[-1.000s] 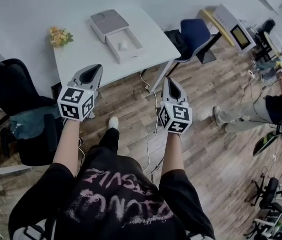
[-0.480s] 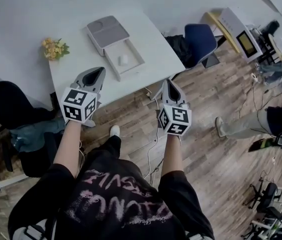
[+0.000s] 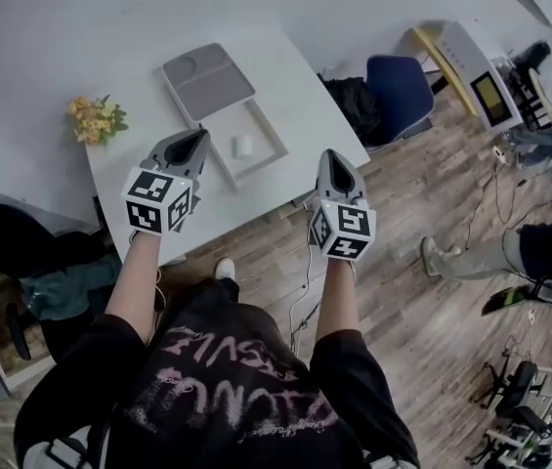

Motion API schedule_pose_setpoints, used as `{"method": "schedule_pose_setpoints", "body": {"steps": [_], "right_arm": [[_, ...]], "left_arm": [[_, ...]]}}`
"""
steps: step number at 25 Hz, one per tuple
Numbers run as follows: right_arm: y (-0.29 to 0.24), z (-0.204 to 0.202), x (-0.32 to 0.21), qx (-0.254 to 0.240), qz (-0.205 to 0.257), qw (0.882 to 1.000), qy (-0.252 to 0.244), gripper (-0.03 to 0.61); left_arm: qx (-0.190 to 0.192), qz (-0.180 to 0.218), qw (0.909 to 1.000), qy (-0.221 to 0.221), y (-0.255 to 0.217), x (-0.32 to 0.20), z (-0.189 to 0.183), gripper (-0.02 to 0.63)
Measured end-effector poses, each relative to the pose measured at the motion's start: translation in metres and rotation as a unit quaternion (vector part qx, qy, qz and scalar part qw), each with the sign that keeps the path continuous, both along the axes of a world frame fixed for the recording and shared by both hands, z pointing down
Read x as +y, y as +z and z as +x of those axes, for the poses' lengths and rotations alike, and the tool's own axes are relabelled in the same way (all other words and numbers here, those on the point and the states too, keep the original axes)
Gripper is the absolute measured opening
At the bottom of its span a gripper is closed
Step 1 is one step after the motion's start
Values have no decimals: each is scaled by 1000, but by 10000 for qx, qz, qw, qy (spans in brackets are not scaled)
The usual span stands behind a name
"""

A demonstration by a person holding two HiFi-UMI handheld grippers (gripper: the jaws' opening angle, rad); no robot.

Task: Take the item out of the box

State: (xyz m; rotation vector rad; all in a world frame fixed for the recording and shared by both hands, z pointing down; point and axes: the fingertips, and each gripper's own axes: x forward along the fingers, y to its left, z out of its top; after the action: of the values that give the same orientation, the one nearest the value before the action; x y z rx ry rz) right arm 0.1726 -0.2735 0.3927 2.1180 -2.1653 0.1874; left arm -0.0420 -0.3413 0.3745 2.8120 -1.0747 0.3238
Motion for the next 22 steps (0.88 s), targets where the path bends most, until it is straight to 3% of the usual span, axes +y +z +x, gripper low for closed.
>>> {"method": "schedule_pose_setpoints", "body": {"steps": [16, 22], "right_arm": [[-4, 22, -56, 59, -8, 9999, 129, 9], [-5, 28, -81, -2, 10, 9998, -186, 9]], "left_arm": [[43, -226, 9997, -82, 11, -52, 11, 0], [24, -251, 9991, -344, 10, -63, 16, 0]]}}
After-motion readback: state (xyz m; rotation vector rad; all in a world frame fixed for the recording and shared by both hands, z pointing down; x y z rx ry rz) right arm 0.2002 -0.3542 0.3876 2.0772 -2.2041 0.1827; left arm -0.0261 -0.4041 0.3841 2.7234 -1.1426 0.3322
